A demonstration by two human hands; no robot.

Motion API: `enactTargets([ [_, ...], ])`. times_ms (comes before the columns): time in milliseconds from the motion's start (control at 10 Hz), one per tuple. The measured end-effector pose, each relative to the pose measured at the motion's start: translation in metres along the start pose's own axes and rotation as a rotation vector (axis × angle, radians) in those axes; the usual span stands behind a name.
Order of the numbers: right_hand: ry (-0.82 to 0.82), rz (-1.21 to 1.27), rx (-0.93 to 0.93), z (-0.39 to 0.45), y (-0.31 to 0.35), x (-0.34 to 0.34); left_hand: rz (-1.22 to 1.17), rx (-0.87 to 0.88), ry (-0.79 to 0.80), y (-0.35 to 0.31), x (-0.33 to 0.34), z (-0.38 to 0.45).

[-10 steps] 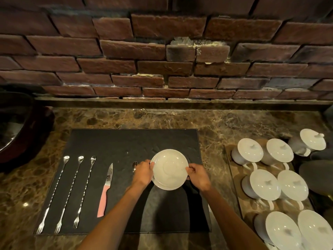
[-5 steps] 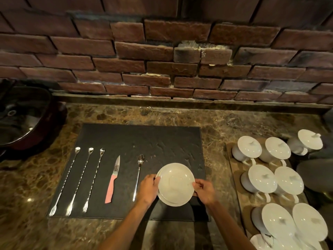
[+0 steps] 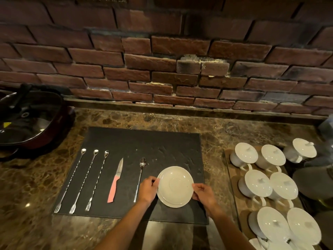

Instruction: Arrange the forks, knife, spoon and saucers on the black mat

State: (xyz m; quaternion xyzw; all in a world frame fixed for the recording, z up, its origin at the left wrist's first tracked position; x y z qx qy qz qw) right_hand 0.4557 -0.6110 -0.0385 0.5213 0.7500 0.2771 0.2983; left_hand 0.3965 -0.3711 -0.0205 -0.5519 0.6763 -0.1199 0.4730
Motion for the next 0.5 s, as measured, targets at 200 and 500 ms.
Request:
enactTargets([
  [200,-0.109,-0.075,-0.110,-0.031,0.039,-0.018,-0.040,0.129,-0.117,-0.016,-0.044,-0.035],
  [500,-0.287,-0.195,-0.602,-0.166,0.172,-0.017,-0.036,0.579,-0.476,-0.089,-0.162,-0.131],
])
Point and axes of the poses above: each hand's wrist, its own z-axis towards the middle knuckle, its own x-axis out of the palm, y = z × x, the point moved 5 cm from there along z, towards the middle knuckle, and after that the axes turned 4 degrees about y, right-handed, at the moved point
